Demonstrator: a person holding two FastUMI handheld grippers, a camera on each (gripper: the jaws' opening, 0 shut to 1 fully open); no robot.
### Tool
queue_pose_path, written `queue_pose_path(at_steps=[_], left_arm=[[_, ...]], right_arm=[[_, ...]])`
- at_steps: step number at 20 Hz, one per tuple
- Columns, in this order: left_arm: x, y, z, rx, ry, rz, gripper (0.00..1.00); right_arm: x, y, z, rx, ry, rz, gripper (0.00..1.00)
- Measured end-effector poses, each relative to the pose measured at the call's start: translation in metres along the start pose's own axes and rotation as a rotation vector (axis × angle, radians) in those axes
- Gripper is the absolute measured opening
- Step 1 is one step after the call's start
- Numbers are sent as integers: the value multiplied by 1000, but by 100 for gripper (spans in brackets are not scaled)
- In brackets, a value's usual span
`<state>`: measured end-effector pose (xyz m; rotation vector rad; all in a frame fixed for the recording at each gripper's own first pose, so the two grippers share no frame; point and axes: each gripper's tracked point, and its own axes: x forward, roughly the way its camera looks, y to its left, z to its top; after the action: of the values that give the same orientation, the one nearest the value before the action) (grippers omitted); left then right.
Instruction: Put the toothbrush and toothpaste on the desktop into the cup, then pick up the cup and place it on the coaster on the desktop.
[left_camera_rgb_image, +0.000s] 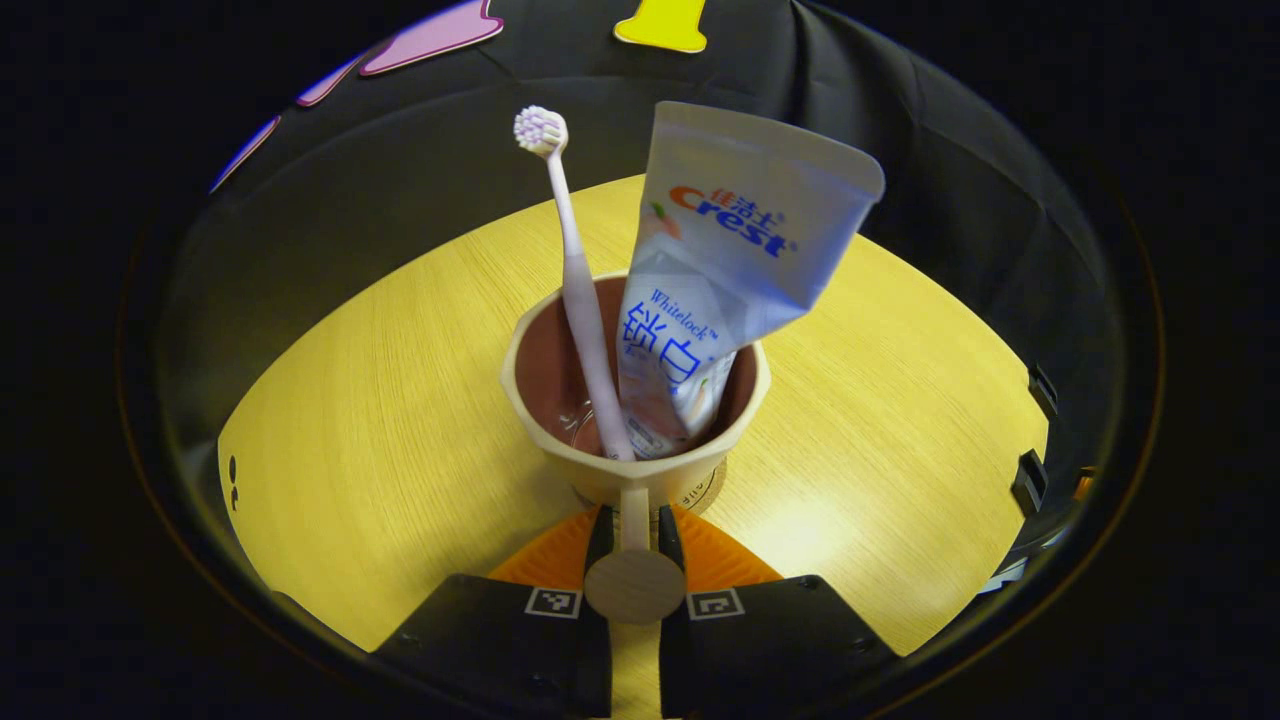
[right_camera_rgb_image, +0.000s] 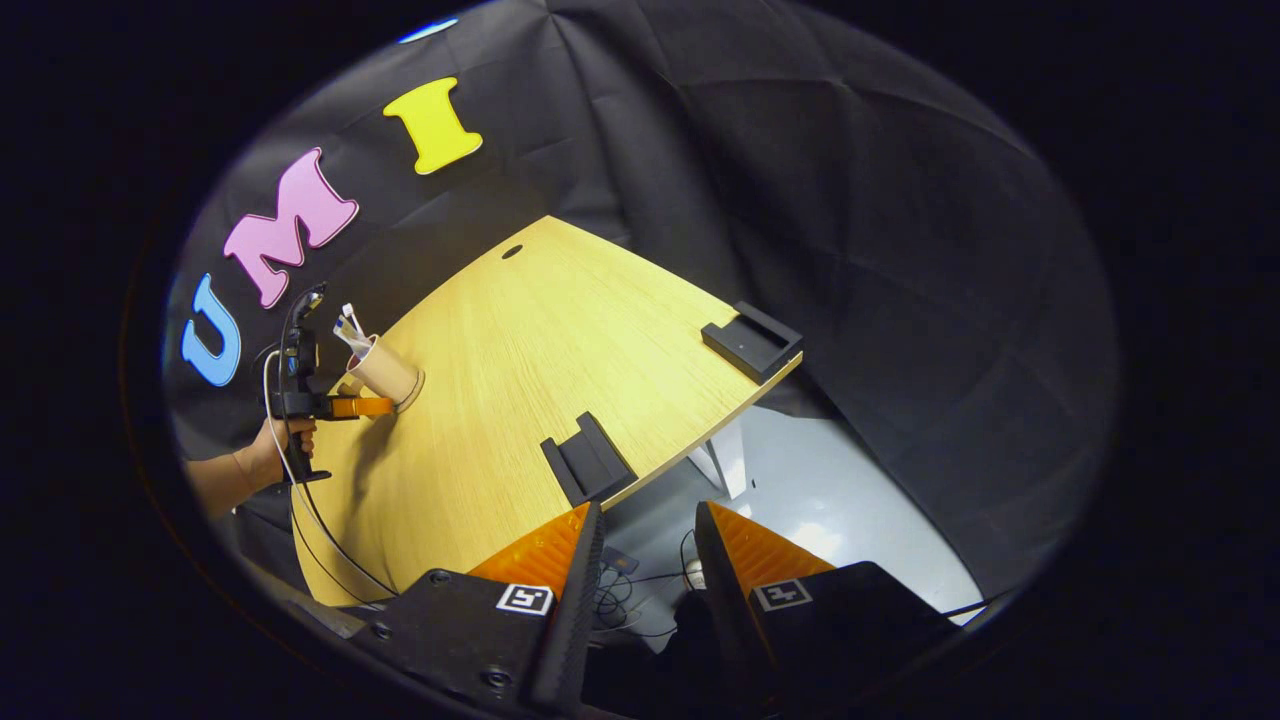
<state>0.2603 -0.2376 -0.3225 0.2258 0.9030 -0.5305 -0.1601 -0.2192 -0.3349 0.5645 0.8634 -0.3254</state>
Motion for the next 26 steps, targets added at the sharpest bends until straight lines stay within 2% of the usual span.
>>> queue_pose_path(at_steps=[5, 9, 10, 11, 14, 17, 18, 22, 26], left_arm=[[3, -4, 0, -15, 3, -11, 25], [2, -7, 1, -31, -14, -20, 30], [1, -8, 1, -31, -17, -27, 35], [0, -9, 1, -30, -25, -34, 36], [-6, -8, 3, -18, -46, -39, 65], [-13, -4, 0, -7, -52, -38, 86], [-17, 0, -2, -1, -54, -30, 100], [-39, 15, -4, 25, -91, -7, 100], [-74, 28, -6, -10, -140, 4, 100]], right_arm=[[3, -1, 2, 9, 6, 5, 58], [7, 4, 2, -3, 11, 16, 58], [9, 5, 2, -5, 12, 17, 58], [9, 6, 4, -5, 11, 19, 58], [12, 13, 5, -13, 11, 27, 57], [15, 23, 9, -26, 6, 38, 58], [16, 28, 10, -30, 4, 44, 57], [24, 52, 15, -55, 4, 74, 58], [36, 87, 18, -86, 13, 120, 58]])
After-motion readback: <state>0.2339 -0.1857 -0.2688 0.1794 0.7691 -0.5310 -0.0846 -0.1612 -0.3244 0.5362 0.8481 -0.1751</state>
